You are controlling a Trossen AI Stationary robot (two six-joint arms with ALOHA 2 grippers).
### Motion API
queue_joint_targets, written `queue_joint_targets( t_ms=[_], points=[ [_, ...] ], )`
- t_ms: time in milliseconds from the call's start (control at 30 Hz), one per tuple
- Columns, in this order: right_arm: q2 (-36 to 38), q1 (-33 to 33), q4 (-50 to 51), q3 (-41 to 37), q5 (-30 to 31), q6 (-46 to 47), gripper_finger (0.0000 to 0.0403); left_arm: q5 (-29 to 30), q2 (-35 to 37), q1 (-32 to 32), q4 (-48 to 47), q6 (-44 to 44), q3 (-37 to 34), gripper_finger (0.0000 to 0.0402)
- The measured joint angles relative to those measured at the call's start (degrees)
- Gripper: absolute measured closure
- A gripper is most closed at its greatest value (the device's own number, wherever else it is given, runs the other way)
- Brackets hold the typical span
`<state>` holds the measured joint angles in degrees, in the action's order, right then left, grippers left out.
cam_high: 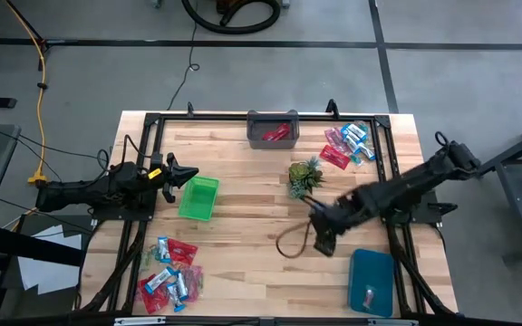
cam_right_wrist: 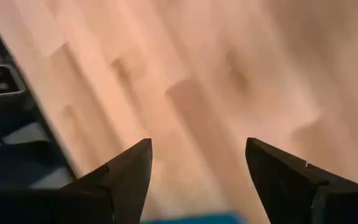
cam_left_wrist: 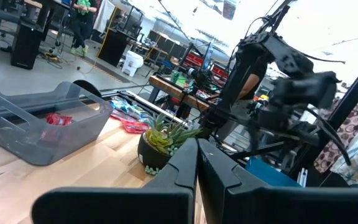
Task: Sort candy
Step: Put the red candy into the black transparent bin
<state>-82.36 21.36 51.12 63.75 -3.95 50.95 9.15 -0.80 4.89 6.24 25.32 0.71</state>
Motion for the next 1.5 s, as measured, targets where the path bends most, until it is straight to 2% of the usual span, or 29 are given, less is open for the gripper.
queue_joint_targets(
  t_ms=[233,300,400,533,633,767,900,967,1067,1133,1200,1367,1500],
  points=[
    [1.42,-11.70,-0.09,0.04,-0.62,-27.54,0.0148,-0.02,0.00,0.00,-0.09,0.00,0.00,0.0401],
    [1.89,-14.62,-1.15,0.04,-0.85,-32.52,0.0148,0.00,0.00,0.00,-0.13,0.00,0.00,0.0401],
    [3.11,-18.81,-2.18,0.04,-2.42,-35.19,0.0148,-0.01,0.00,0.00,-0.23,0.00,0.02,0.0401],
    [6.22,-22.83,-1.41,0.04,-6.28,-31.66,0.0148,0.00,0.00,0.00,-0.31,0.00,0.02,0.0402],
    [9.25,-23.64,-1.87,0.04,-6.26,-25.98,0.0148,1.71,0.00,0.00,2.46,0.20,0.02,0.0401],
    [12.61,-23.58,-3.86,0.04,-3.60,-18.08,0.0148,2.41,0.00,0.00,9.56,12.12,0.04,0.0402],
    [14.68,-23.59,-6.45,0.04,0.25,-10.01,0.0148,6.68,-0.38,0.51,16.54,18.86,0.07,0.0402],
    [15.22,-23.56,-7.57,0.04,1.39,-7.02,0.0148,5.82,-1.32,0.50,18.54,21.37,1.00,0.0399],
    [15.49,-23.53,-8.11,0.04,2.12,-4.66,0.0148,1.60,-5.27,0.10,17.66,21.52,5.97,0.0381],
    [15.49,-23.53,-8.05,0.04,2.23,-4.66,0.0148,-1.92,-9.62,-0.24,14.70,19.05,11.85,0.0362],
    [15.49,-23.53,-8.07,0.04,2.24,-4.77,0.0148,-6.50,-15.43,-0.77,7.69,16.35,19.61,0.0338],
    [15.49,-23.43,-8.07,0.04,2.25,-6.07,0.0148,-20.05,-33.81,-4.67,-21.64,6.96,42.12,0.0273],
    [15.49,-22.41,-7.79,0.04,2.25,-10.28,0.0148,-21.94,-46.99,-11.47,-44.63,0.83,54.44,0.0236]
  ],
)
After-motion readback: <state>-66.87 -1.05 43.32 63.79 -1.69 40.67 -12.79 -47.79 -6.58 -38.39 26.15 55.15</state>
